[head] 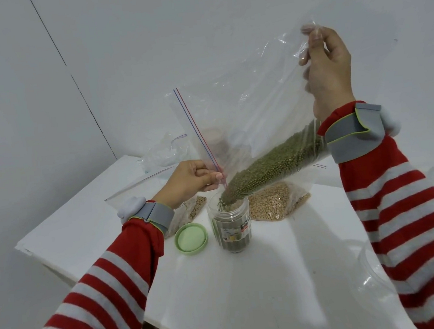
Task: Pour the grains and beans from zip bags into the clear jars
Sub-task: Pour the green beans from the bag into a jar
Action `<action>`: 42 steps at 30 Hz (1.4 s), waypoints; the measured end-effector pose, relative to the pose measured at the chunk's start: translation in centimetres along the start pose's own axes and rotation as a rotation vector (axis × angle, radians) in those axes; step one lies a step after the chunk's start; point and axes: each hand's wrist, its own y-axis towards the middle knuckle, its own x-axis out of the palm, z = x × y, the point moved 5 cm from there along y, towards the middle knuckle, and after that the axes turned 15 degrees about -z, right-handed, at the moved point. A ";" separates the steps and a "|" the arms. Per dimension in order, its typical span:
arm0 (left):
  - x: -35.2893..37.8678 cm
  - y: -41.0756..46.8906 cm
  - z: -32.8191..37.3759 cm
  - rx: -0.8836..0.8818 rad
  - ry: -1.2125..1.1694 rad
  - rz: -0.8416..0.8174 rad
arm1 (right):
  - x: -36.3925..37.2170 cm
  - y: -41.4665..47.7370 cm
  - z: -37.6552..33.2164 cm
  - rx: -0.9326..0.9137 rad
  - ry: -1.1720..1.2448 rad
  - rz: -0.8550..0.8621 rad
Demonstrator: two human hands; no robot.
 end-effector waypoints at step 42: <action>-0.1 -0.4 0.3 -0.009 -0.001 0.016 | 0.2 0.2 -0.4 0.000 0.006 -0.024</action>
